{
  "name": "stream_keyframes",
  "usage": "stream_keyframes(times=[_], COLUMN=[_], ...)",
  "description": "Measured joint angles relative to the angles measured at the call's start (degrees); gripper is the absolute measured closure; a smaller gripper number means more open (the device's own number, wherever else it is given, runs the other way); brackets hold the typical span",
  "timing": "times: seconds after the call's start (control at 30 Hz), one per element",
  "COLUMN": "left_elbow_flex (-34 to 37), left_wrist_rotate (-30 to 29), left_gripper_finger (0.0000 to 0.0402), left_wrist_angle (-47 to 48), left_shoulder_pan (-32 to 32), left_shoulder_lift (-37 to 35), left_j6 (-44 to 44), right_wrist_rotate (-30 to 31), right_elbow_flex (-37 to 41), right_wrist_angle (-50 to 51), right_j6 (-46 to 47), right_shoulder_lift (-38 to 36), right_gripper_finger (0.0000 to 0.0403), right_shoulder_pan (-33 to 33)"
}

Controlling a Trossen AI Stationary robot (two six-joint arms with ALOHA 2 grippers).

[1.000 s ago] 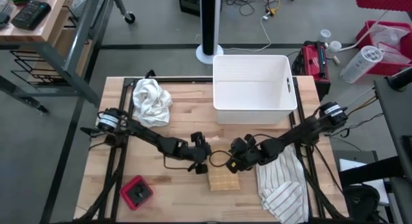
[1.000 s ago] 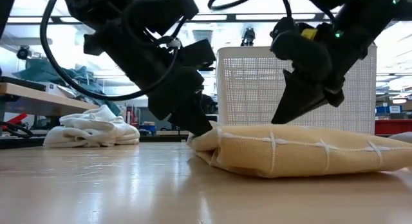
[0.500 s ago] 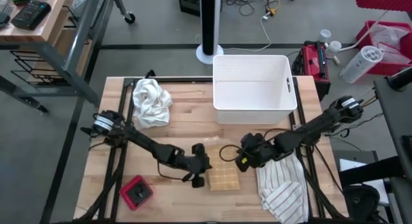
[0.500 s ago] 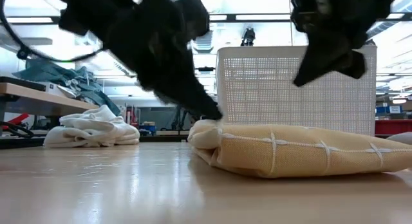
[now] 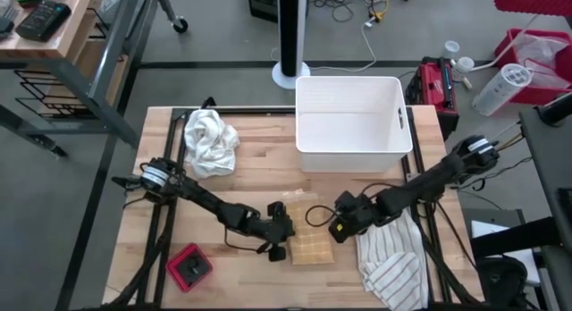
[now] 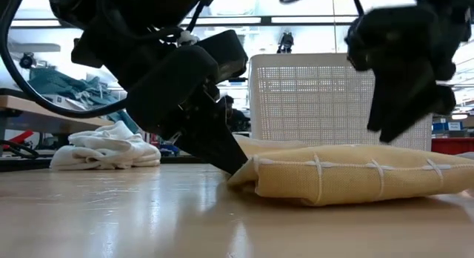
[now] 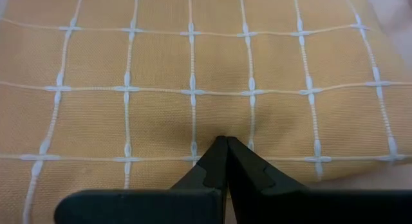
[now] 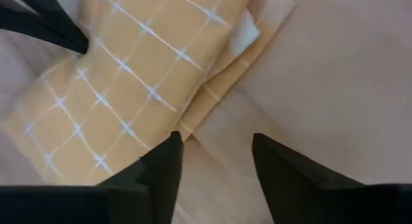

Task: Fold towel
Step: Fold the yellow kitchen towel

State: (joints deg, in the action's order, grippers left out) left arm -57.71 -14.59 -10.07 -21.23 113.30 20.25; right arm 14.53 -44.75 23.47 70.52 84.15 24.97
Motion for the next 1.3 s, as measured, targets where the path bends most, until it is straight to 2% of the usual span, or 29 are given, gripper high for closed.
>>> stream_keyframes(times=[0.2, 0.43, 0.5, 0.6, 0.73, 0.87, 1.13, 1.3], left_elbow_flex=[0.0, 0.0, 0.0, 0.0, 0.01, 0.06, 0.15, 0.15], left_wrist_rotate=[0.02, 0.12, 0.13, 0.16, 0.35, 1.09, 2.21, 2.33], left_gripper_finger=[0.0402, 0.0402, 0.0402, 0.0402, 0.0402, 0.0402, 0.0402, 0.0402], left_wrist_angle=[-0.17, -0.02, 0.02, 0.02, -0.03, -0.91, -2.4, -2.83], left_shoulder_pan=[0.02, 0.02, 0.02, 0.04, 0.5, 1.09, 1.5, 2.6], left_shoulder_lift=[0.04, 0.09, 0.09, 0.11, 0.13, 0.2, 0.28, 0.28], left_j6=[-0.13, 0.24, 0.24, 0.22, -1.05, -1.72, -2.01, -1.97], right_wrist_rotate=[-4.07, -10.94, -9.66, -3.59, 3.41, 8.09, 7.45, 7.46], right_elbow_flex=[0.79, 0.36, -0.1, -1.87, -6.67, -13.12, -25.7, -31.43], right_wrist_angle=[-5.2, -13.71, -13.44, -13.44, -10.72, -0.74, 10.58, 14.81], right_j6=[1.39, -1.65, -4.21, -9.9, -24.8, -34.6, -47.73, -50.96], right_shoulder_lift=[4.43, 6.97, 5.84, 4.77, 5.45, 9.59, 21.43, 25.45], right_gripper_finger=[0.0183, 0.0176, 0.0176, 0.0179, 0.0189, 0.0201, 0.0197, 0.0191], right_shoulder_pan=[0.02, 1.8, 3.17, 6.42, 10.53, 12.29, 13.88, 13.88])
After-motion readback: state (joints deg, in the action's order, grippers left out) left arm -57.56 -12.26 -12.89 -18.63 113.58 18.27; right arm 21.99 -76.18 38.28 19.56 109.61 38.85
